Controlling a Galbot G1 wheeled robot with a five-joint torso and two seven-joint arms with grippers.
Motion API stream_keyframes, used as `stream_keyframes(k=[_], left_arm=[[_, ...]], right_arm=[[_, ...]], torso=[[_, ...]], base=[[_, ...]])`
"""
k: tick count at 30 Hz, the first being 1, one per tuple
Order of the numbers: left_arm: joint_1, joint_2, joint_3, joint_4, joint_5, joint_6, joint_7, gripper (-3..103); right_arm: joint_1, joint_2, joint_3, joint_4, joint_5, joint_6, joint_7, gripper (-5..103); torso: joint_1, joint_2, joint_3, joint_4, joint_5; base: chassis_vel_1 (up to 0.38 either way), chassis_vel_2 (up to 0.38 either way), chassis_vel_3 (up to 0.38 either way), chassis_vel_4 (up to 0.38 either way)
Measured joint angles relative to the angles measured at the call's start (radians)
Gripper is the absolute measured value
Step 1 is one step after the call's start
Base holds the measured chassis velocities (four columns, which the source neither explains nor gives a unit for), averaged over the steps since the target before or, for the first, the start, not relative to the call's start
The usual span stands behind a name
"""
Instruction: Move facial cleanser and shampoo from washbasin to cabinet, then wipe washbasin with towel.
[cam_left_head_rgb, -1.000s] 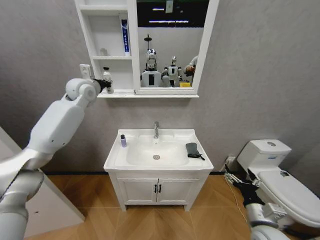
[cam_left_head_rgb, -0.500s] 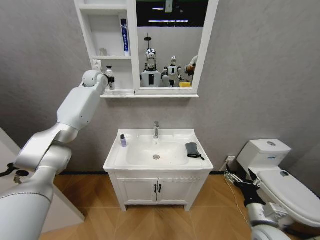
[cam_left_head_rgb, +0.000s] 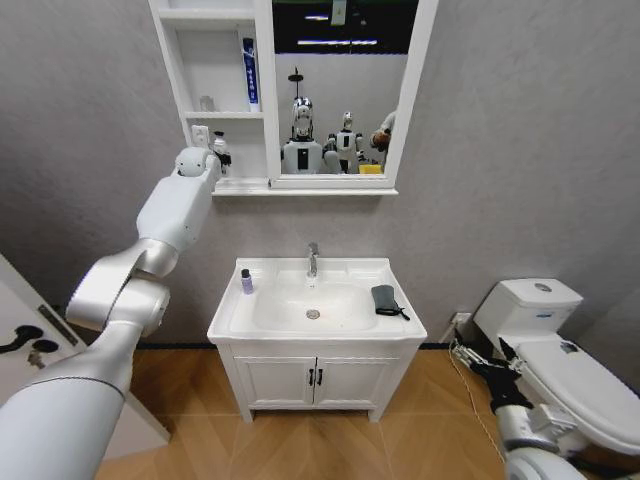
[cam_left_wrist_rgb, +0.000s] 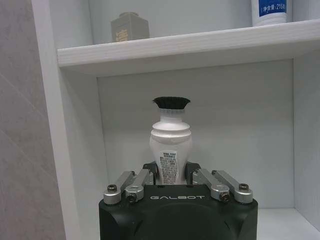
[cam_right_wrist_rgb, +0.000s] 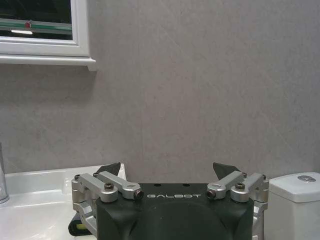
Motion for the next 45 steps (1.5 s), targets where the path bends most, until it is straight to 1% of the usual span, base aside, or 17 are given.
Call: stream_keyframes(k=[7,9,10,14,16,19,20,23,24,26,28,29,37,40,41,44,45], left_arm=[[-0.006,-0.031,-0.024,0.062,0.046,-0.034,0.019,26],[0.003,-0.031,-0.026,0.063,0.049,-0.035,0.016,34],[0.003,-0.031,-0.026,0.063,0.049,-0.035,0.016,34],[0.018,-0.022,-0.03,0.058,0.051,-0.038,0.008,57],[0.023,-0.015,-0.03,0.047,0.05,-0.036,0.003,57],[0.046,0.02,-0.024,-0.016,0.033,-0.016,-0.017,74],[0.046,0.02,-0.024,-0.016,0.033,-0.016,-0.017,74],[0.088,0.097,0.005,-0.131,-0.016,0.022,-0.039,89],[0.088,0.097,0.005,-0.131,-0.016,0.022,-0.039,89],[0.103,0.12,0.016,-0.167,-0.031,0.032,-0.045,98],[0.107,0.125,0.015,-0.175,-0.036,0.036,-0.052,98],[0.11,0.126,0.015,-0.183,-0.046,0.042,-0.057,100],[0.139,0.144,0.016,-0.252,-0.096,0.067,-0.083,100],[0.203,0.207,0.026,-0.42,-0.2,0.122,-0.146,100],[0.203,0.207,0.026,-0.42,-0.2,0.122,-0.146,100],[0.298,0.307,0.032,-0.621,-0.318,0.16,-0.187,100],[0.298,0.307,0.032,-0.621,-0.318,0.16,-0.187,100]], right_arm=[[0.002,0.007,-0.004,-0.015,-0.011,0.029,-0.003,100],[0.002,0.008,-0.004,-0.016,-0.011,0.036,-0.003,100],[0.002,0.008,-0.004,-0.016,-0.011,0.036,-0.003,100],[-0.001,0.009,0.0,-0.016,-0.011,0.044,-0.003,100],[-0.002,0.008,0.001,-0.015,-0.01,0.045,-0.003,100],[-0.005,0.006,0.003,-0.01,-0.009,0.045,-0.003,100],[-0.005,0.006,0.003,-0.01,-0.009,0.045,-0.003,100],[-0.002,0.002,0.0,-0.01,-0.009,0.044,-0.003,100],[-0.002,0.002,0.0,-0.01,-0.009,0.044,-0.003,100],[0.003,0.001,-0.006,-0.007,-0.009,0.042,-0.002,100],[0.004,0.0,-0.008,-0.005,-0.01,0.039,-0.001,100],[0.004,-0.002,-0.009,-0.002,-0.01,0.038,-0.001,100],[-0.001,-0.005,-0.003,0.0,-0.009,0.037,0.0,100],[0.0,-0.008,-0.002,-0.001,-0.007,0.035,0.001,100],[0.0,-0.008,-0.002,-0.001,-0.007,0.035,0.001,100],[0.005,-0.007,-0.006,0.002,0.008,0.021,0.004,100],[0.005,-0.007,-0.006,0.002,0.008,0.021,0.004,100]], torso=[[0.0,0.0,0.0,-0.0003,0.0001],[0.0,0.0,0.0,0.0,0.0],[0.0,0.0,0.0,0.0,0.0],[0.0,0.0,0.0,-0.0003,-0.0001],[0.0,0.0,0.0,-0.0002,-0.0001],[0.0,0.0,0.0,-0.0005,0.0],[0.0,0.0,0.0,-0.0005,0.0],[0.0,0.0,0.0,0.0004,-0.0004],[0.0,0.0,0.0,0.0004,-0.0004],[0.0,0.0,0.0,-0.0005,-0.0003],[0.0,0.0,0.0,0.0007,-0.0002],[0.0,0.0,0.0,0.0,-0.0003],[0.0,0.0,0.0,-0.0006,0.0],[0.0,0.0,0.0,-0.0003,0.0],[0.0,0.0,0.0,-0.0003,0.0],[0.0,0.0,0.0,-0.0002,-0.0001],[0.0,0.0,0.0,-0.0002,-0.0001]], base=[[0.0,0.0,0.0,0.0],[0.0,0.0,0.0,0.0],[0.0,0.0,0.0,0.0],[0.0,0.0,0.0,0.0],[0.0,0.0,0.0,0.0],[0.0,0.0,0.0,0.0],[0.0,0.0,0.0,0.0],[0.0,0.0,0.0,0.0],[0.0,0.0,0.0,0.0],[0.0,0.0,0.0,0.0],[0.0,0.0,0.0,0.0],[0.0,0.0,0.0,0.0],[0.0,0.0,0.0,0.0],[0.0,0.0,0.0,0.0],[0.0,0.0,0.0,0.0],[0.0,0.0,0.0,0.0],[0.0,0.0,0.0,0.0]])
